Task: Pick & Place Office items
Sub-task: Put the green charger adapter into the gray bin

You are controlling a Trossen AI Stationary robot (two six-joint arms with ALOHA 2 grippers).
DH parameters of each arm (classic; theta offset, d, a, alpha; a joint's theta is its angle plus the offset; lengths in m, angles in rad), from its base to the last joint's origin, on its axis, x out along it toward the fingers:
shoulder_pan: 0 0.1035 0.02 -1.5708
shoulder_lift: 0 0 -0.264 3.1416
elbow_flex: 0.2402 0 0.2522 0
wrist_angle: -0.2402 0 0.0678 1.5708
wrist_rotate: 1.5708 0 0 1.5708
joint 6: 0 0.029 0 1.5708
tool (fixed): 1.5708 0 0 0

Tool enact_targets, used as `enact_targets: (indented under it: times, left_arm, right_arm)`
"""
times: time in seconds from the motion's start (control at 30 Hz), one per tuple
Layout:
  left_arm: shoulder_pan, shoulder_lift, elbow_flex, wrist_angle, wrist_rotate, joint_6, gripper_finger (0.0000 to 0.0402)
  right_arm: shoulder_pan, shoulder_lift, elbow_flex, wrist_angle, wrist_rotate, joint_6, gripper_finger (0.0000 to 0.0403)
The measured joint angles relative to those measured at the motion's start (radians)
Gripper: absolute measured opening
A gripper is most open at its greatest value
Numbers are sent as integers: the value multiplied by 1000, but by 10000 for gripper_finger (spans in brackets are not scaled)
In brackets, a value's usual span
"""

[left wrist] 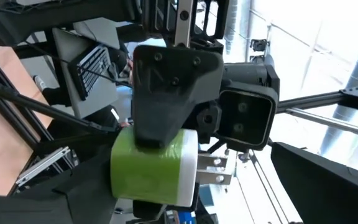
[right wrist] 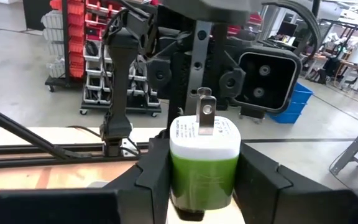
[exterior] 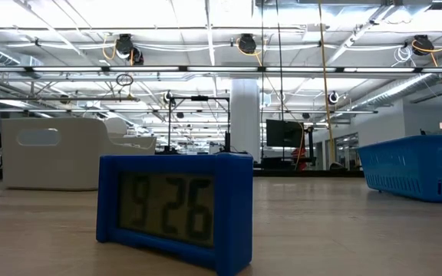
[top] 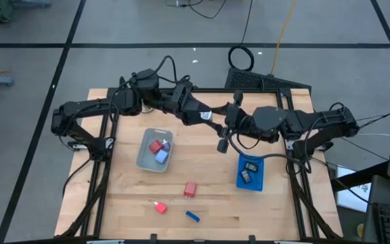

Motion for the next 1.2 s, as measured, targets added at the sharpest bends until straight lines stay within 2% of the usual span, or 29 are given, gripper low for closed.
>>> enact_targets:
  times: [0.37,0.77,1.2]
  left_arm:
    - [-2,0,0,12,2,42,389]
    - [-1,1,0,16,1,61,253]
    - [5,2,-1,40,-19,73,155]
  right_arm:
    - [-9,0,0,1,-3,-2,127]
    - [-9,-8,1,13,-3,-3,127]
    - [-8,-16,1,32,-3,0,127]
